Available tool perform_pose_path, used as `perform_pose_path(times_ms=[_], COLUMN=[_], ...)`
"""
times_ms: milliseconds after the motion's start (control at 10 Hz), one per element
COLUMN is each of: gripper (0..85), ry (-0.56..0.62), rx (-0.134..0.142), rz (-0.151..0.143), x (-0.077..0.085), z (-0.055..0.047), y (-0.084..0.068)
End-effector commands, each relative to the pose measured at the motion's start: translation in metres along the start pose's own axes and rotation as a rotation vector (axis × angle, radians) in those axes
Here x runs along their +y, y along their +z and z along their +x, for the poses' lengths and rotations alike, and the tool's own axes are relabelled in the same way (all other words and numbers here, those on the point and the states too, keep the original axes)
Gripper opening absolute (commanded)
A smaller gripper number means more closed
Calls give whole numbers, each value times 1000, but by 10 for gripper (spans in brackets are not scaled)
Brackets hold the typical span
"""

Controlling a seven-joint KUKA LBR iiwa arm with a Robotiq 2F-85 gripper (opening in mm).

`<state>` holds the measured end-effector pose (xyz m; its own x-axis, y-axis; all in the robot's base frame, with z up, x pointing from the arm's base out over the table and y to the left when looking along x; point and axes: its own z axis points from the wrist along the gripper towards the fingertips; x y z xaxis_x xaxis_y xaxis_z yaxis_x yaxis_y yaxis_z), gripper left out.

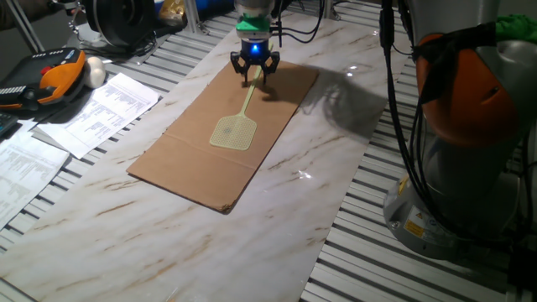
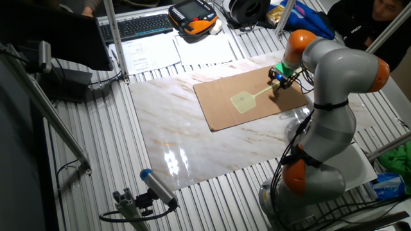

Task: Swat with a flyswatter

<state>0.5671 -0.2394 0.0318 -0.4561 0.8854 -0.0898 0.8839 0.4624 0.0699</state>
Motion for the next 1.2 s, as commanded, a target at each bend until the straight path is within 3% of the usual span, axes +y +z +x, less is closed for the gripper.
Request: perform_pose_path(times_ms=[0,100,300,500,900,1100], gripper=[510,340,340,0,0,0], ry=[1,2,-3,-16,-11,-3], rx=[1,1,-4,-5,12,0], rz=[-3,-7,-8,-23,-4,6], x=[0,-1,-1,-1,4,13], z=[0,1,1,0,-1,-1], y=[1,4,5,3,-15,-34])
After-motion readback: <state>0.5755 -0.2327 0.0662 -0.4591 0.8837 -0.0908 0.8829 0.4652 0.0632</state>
